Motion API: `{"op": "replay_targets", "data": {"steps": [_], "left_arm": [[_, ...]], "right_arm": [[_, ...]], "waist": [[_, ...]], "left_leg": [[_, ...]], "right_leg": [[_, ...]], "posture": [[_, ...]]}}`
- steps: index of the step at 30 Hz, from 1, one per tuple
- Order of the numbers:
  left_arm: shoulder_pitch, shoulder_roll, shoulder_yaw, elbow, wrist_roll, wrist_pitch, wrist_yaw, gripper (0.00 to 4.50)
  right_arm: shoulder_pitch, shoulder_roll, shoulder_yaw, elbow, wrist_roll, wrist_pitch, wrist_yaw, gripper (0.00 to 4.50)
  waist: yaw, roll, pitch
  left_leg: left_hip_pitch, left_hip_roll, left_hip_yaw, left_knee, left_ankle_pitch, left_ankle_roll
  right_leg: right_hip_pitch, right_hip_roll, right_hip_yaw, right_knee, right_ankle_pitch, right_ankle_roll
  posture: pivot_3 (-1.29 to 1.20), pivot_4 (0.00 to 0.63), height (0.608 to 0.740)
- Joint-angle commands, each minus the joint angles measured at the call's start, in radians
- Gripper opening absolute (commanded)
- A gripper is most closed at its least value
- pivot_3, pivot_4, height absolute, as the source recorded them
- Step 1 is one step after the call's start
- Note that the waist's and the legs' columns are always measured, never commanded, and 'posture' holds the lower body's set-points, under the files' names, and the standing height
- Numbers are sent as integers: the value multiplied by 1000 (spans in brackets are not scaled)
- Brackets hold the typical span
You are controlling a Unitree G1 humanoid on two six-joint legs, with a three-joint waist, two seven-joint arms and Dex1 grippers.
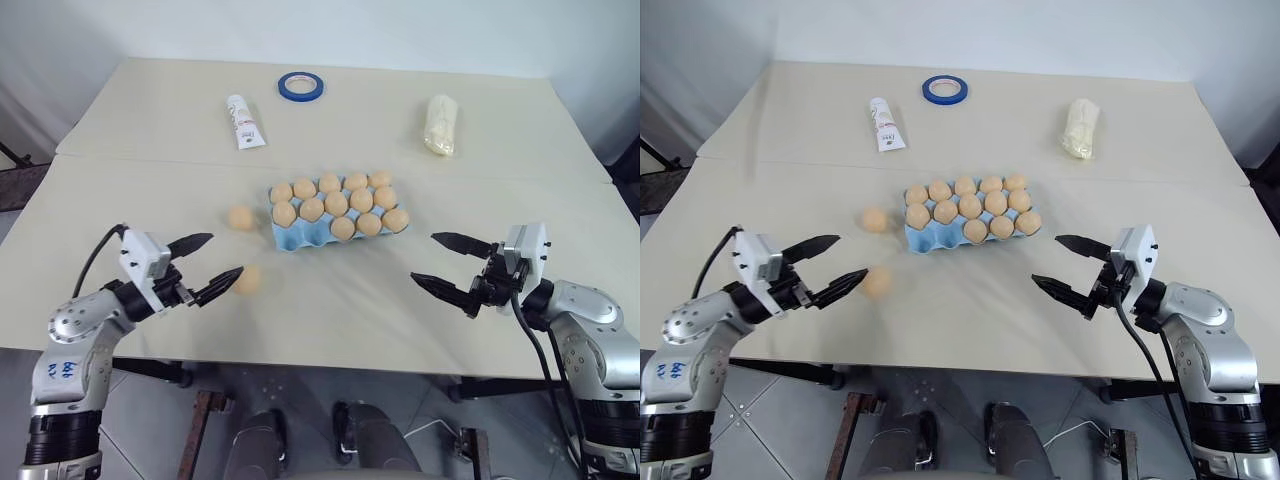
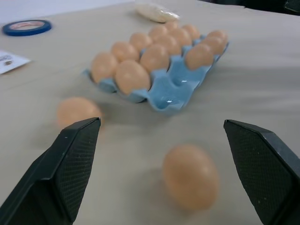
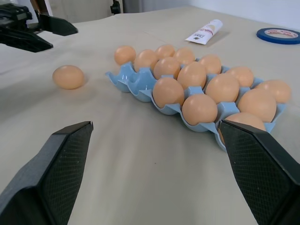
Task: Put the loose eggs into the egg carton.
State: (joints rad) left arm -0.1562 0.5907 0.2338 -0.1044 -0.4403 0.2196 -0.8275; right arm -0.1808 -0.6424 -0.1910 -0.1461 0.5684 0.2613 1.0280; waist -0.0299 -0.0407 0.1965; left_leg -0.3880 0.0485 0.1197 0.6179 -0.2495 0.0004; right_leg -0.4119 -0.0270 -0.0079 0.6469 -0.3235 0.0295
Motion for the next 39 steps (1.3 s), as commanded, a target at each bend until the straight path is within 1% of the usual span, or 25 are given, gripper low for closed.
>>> {"op": "replay_targets", "data": {"steps": [1,4,7,10,13,19,20,22,25,31,34,37,39], "left_arm": [[-26,-12,-42,18,17,-12,-11,4485],[-27,-4,-85,41,47,19,-4,4485],[-34,4,-130,87,94,10,-12,4485],[-64,-14,-144,145,117,-4,4,4485],[-106,-30,-149,195,132,-17,14,3875],[-173,-44,-144,205,109,-12,-15,1992],[-187,-41,-143,207,106,-22,-27,1825],[-218,-34,-141,223,110,-55,-53,1739],[-275,-20,-134,252,107,-74,-89,1727],[-453,-21,-136,339,77,-71,-164,1710],[-570,-57,-163,453,92,-109,-202,1710],[-644,-94,-191,566,115,-171,-253,1710],[-698,-136,-209,663,130,-215,-281,1710]], "right_arm": [[-2,-6,-10,-17,0,-8,-2,4500],[12,-8,-19,-30,1,-6,-9,4500],[27,-10,-27,-41,3,-6,-14,4500],[32,-10,-28,-42,2,-7,-19,4500],[31,-10,-28,-39,0,-8,-23,4500],[25,-11,-29,-29,-4,-12,-26,4500],[24,-11,-29,-28,-5,-13,-27,4500],[22,-11,-30,-24,-6,-13,-27,4500],[19,-11,-28,-20,-9,-15,-27,4500],[12,-4,-22,-12,-16,-19,-32,4500],[5,0,-15,-4,-24,-25,-34,4500],[-3,7,-14,-2,-25,-31,-37,4500],[2,13,-21,-15,-12,-34,-36,4500]], "waist": [[0,0,0],[0,0,0],[1,0,0],[0,0,0],[2,0,0],[0,0,0],[0,0,0],[1,0,0],[2,0,0],[2,0,0],[3,0,0],[2,0,0],[3,0,0]], "left_leg": [[0,0,0,0,0,0],[0,0,0,0,0,0],[0,0,0,0,0,0],[0,0,0,1,0,0],[0,0,0,3,0,0],[0,0,0,5,0,0],[0,0,0,5,0,0],[0,0,0,5,1,0],[0,0,0,6,1,0],[-1,0,0,10,0,0],[-1,0,0,11,1,0],[-1,-1,0,11,1,1],[-1,-1,1,11,1,1]], "right_leg": [[0,0,0,0,0,0],[0,0,0,0,0,0],[0,0,0,0,0,0],[0,0,0,1,0,0],[0,0,0,2,0,0],[0,0,0,5,0,1],[0,0,0,5,0,1],[0,0,0,6,0,1],[0,0,0,7,0,1],[0,0,0,8,1,1],[0,0,0,8,1,1],[0,0,0,8,1,2],[0,1,0,8,1,2]], "posture": [[0,150,740],[0,150,740],[0,150,740],[0,150,740],[0,150,740],[0,150,740],[0,150,740],[0,150,740],[0,150,740],[0,150,740],[0,150,740],[0,150,740],[0,150,740]]}}
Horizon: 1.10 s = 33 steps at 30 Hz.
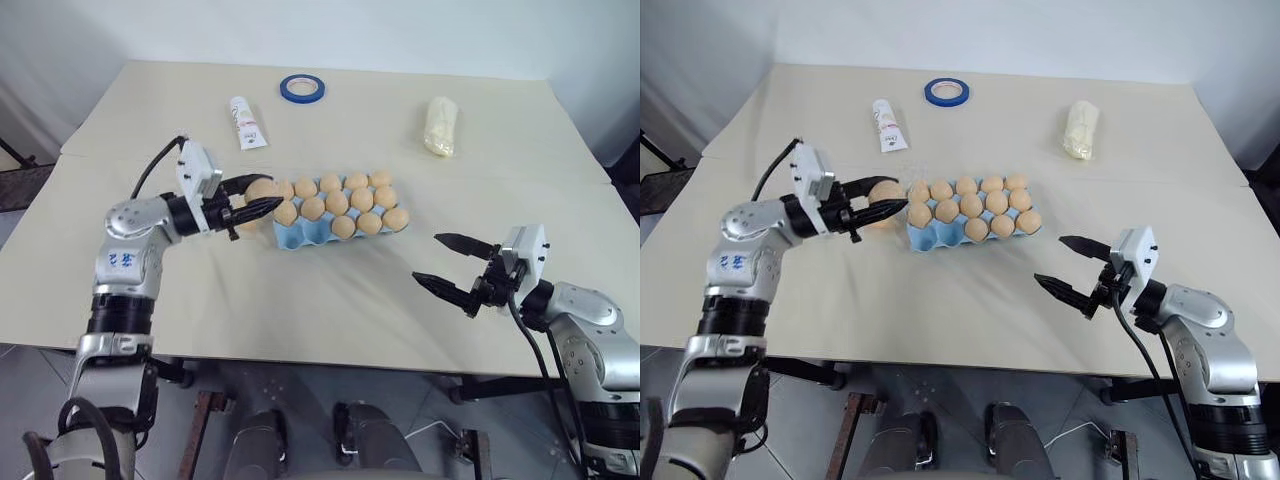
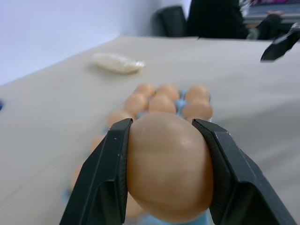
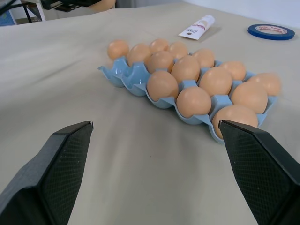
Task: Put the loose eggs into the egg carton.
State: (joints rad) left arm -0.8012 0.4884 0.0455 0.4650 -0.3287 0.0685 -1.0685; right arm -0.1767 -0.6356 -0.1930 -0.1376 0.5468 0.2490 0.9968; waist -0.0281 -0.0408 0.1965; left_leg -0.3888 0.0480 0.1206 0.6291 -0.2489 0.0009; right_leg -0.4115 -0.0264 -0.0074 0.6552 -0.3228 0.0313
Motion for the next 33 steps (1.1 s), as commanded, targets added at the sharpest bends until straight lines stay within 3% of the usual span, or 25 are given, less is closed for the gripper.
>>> {"op": "replay_targets", "data": {"steps": [1,9,15,24,30,33], "left_arm": [[-77,-53,-28,141,26,-87,-52,1710],[-213,-162,-49,459,94,-225,-83,1710],[-258,-193,-50,555,127,-269,-108,1710],[-276,-191,-37,577,154,-300,-96,4491],[-236,-144,-24,449,133,-287,-118,4491],[-170,-88,16,279,96,-228,-90,4491]], "right_arm": [[2,8,-23,-30,15,-24,-6,4500],[60,11,-47,-94,38,-14,-28,4500],[106,13,-57,-127,39,-20,-63,4500],[117,11,-50,-135,40,-26,-76,4500],[102,4,-46,-124,40,-25,-62,4500],[95,0,-48,-116,42,-23,-53,4500]], "waist": [[1,0,0],[0,0,0],[0,0,0],[0,0,0],[-1,0,0],[-2,0,0]], "left_leg": [[0,0,0,0,0,0],[-1,0,0,1,0,0],[-1,0,0,1,0,0],[-1,0,0,1,0,0],[-1,0,0,1,0,0],[-1,0,0,1,0,-1]], "right_leg": [[0,0,0,0,0,0],[-1,1,0,0,0,1],[-1,1,0,0,0,1],[-1,1,0,1,0,1],[-1,1,0,1,0,1],[-1,1,0,2,0,1]], "posture": [[0,150,740],[0,150,740],[0,150,740],[0,150,740],[0,150,740],[0,150,740]]}}
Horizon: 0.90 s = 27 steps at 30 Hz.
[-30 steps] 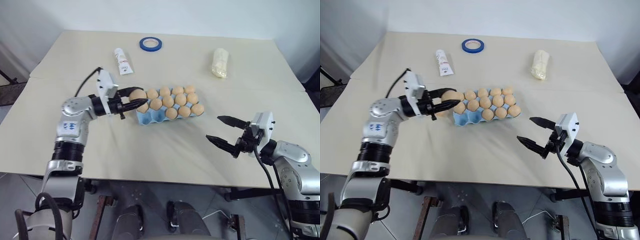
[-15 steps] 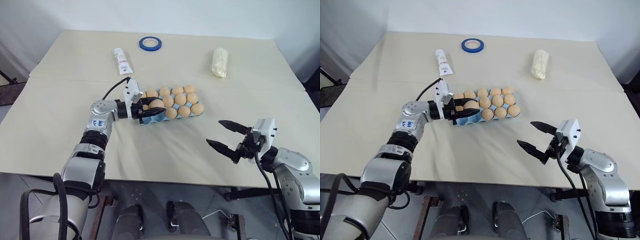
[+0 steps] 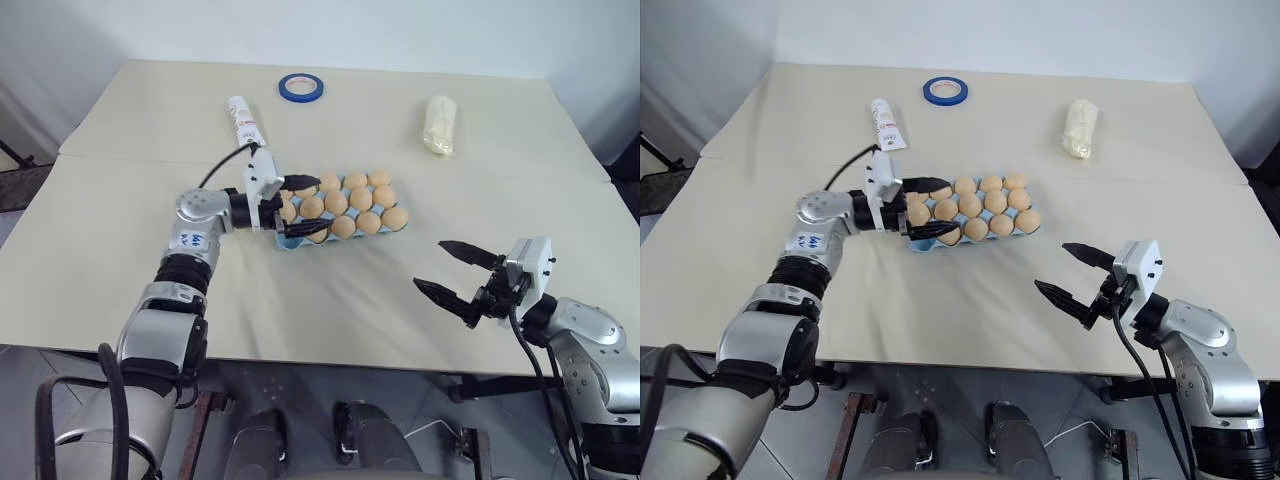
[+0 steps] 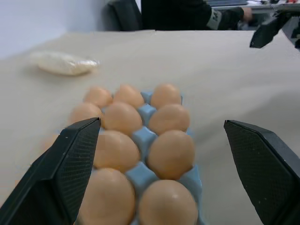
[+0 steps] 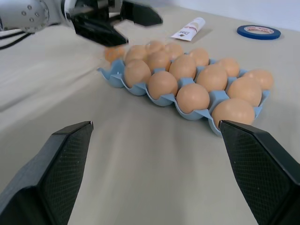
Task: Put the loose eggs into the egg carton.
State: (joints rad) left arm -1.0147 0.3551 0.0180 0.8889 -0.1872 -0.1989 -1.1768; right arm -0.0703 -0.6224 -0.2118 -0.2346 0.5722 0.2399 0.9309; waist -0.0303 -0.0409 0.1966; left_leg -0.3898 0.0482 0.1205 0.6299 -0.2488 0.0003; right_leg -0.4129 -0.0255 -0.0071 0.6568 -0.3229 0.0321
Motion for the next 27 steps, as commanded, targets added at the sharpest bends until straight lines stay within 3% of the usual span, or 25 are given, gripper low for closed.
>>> {"op": "replay_targets", "data": {"steps": [1,12,19,27], "left_arm": [[72,65,59,-200,-58,63,32,4491],[499,230,226,-721,-161,358,223,4491],[784,248,382,-868,-191,410,361,4491],[889,244,431,-958,-234,450,440,4491]], "right_arm": [[-14,-14,-28,-15,17,-14,17,4500],[-60,-2,-3,34,32,-7,66,4500],[-66,10,13,46,26,1,74,4500],[-80,13,23,55,24,4,77,4500]], "waist": [[-1,0,0],[0,0,0],[0,0,0],[3,0,0]], "left_leg": [[0,0,0,0,0,0],[2,0,0,1,1,0],[3,0,-1,0,0,1],[2,0,-2,-1,-3,-3]], "right_leg": [[0,0,0,0,0,0],[1,-1,1,3,0,0],[2,-2,1,1,0,0],[2,-4,0,1,0,-2]], "posture": [[0,150,740],[0,150,740],[0,150,740],[0,150,740]]}}
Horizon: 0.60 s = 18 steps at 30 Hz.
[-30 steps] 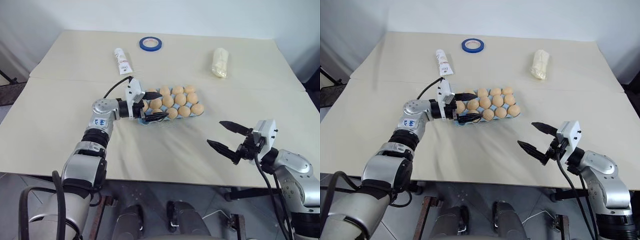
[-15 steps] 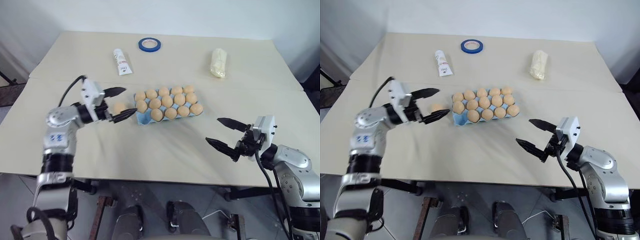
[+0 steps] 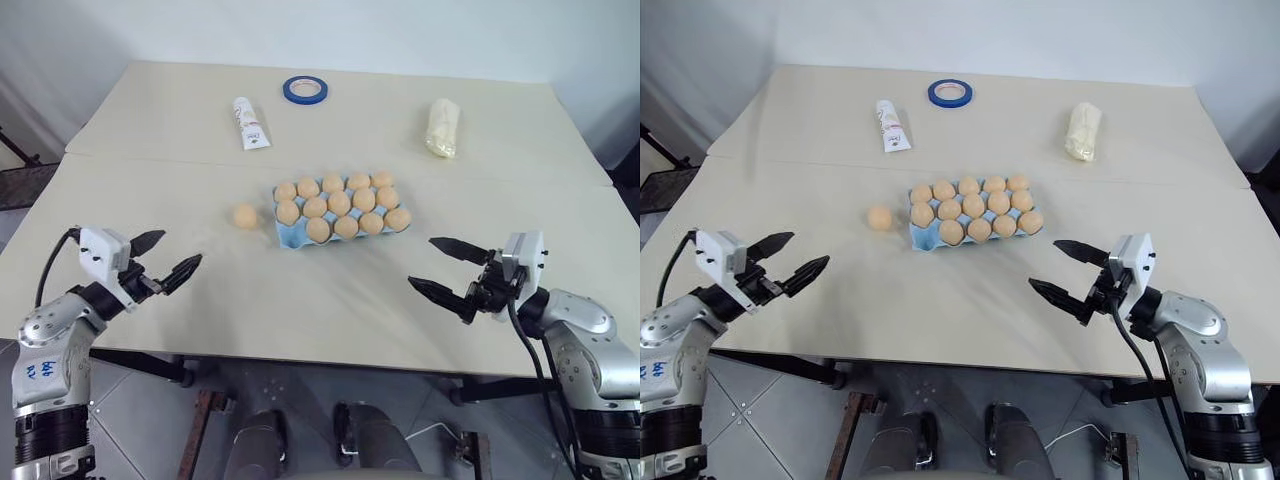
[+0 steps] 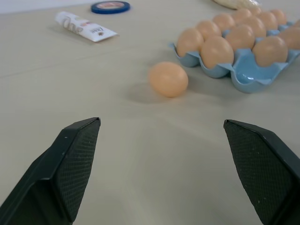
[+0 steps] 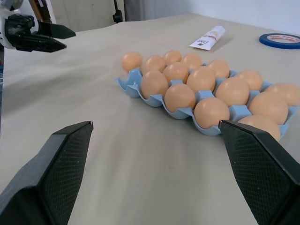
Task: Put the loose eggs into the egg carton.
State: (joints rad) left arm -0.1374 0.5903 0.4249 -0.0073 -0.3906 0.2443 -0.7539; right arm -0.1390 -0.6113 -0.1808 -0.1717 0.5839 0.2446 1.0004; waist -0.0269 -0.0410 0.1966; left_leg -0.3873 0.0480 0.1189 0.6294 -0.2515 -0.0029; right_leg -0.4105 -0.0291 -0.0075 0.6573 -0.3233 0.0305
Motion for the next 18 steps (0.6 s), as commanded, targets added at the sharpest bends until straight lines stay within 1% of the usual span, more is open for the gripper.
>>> {"op": "replay_targets", "data": {"steps": [1,7,11,18], "left_arm": [[15,10,26,-68,-36,11,22,4491],[-27,14,-13,-44,-32,3,24,4491],[-147,-7,-81,37,-11,-21,20,4491],[-399,-45,-196,378,72,-128,-5,4491]], "right_arm": [[-15,1,-7,-4,12,-2,7,4500],[-32,-3,0,8,9,-2,7,4500],[-37,-3,6,5,9,4,4,4500],[-48,0,10,9,1,7,-5,4500]], "waist": [[-1,0,0],[-2,0,0],[0,0,0],[0,0,0]], "left_leg": [[0,0,0,0,0,0],[0,1,0,-2,0,0],[0,1,0,-1,1,1],[-1,0,0,-1,3,4]], "right_leg": [[0,0,0,0,0,0],[-1,1,0,-1,0,-1],[-1,1,-1,-1,0,-1],[0,1,-1,-1,0,0]], "posture": [[0,150,740],[0,150,740],[0,150,740],[0,150,740]]}}
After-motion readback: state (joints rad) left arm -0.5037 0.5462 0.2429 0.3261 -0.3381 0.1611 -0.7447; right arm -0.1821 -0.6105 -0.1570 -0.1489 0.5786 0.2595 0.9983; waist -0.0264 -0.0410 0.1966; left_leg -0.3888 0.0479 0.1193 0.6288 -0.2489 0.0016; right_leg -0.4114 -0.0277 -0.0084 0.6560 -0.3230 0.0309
